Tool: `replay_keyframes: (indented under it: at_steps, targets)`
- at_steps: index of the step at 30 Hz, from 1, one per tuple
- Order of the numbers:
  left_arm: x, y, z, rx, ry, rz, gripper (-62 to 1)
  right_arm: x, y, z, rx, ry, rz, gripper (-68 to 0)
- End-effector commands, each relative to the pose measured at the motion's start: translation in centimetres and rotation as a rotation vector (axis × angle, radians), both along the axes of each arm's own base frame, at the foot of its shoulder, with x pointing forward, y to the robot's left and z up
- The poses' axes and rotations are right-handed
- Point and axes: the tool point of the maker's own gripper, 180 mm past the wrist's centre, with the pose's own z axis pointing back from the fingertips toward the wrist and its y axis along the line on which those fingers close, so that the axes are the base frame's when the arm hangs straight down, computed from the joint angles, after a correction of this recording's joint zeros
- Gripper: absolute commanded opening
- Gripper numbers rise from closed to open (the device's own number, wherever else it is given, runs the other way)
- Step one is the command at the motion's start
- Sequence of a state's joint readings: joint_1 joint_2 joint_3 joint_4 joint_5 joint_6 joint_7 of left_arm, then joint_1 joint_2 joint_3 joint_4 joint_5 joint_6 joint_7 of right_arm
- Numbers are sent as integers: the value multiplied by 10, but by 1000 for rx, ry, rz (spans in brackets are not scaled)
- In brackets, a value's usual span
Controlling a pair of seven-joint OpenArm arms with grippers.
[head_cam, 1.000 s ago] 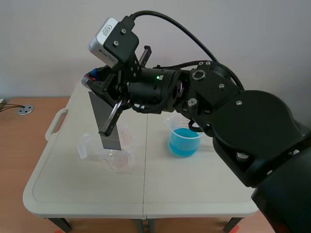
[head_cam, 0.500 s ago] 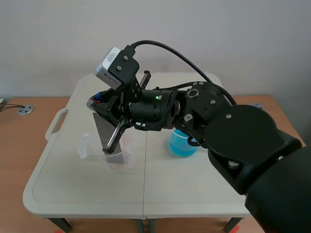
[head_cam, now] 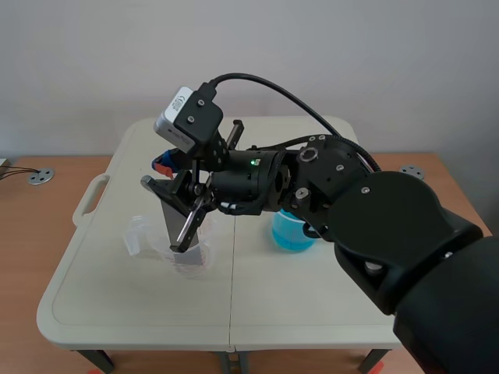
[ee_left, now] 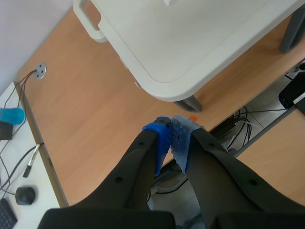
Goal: Hold the metal plate by the orange handle, dip it into the blue solution, take it out and point at it, then put the plate back in the beaker on the left.
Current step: 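Return to the home posture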
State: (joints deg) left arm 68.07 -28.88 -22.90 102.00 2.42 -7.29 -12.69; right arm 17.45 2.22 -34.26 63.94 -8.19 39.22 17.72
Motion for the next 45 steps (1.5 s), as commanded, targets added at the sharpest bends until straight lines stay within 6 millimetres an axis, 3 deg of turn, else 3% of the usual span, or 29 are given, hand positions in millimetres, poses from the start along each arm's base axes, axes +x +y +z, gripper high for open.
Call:
replay_keyframes:
  at_steps: [1,6,8,10,13,14,18,22,29,35,39,45]
  targets:
    - [2,-5,4,-18,-18,-3,-581,6,6,18,37,-36,3,-458]
    - [2,-5,4,-18,-18,-3,-578,13,0,20,45,-39,-22,-306]
    - [2,-5,4,-18,-18,-3,-532,16,-2,21,47,-45,-40,-263]
    - [2,-5,4,-18,-18,-3,-389,18,-3,22,48,-50,-51,-236]
    - [2,-5,4,-19,-18,-2,-54,19,-3,23,54,-51,-56,-163]
    - [3,-5,4,-18,-21,-1,13,19,-3,24,58,-51,-56,-134]
    - [4,-2,2,-6,-11,8,14,19,-3,27,86,-37,-60,-81]
    - [4,-2,2,-6,-11,9,14,20,-2,45,146,-44,-63,-16]
    - [4,-3,2,-8,-11,8,14,27,-16,92,212,-132,-88,-14]
    - [10,-9,11,-55,-61,3,14,20,-47,122,247,-144,-130,-14]
    - [35,-9,25,-78,-151,12,14,8,-72,121,240,-110,-168,-14]
    - [75,-17,44,-141,-247,1,14,-11,-110,89,193,6,-247,-12]
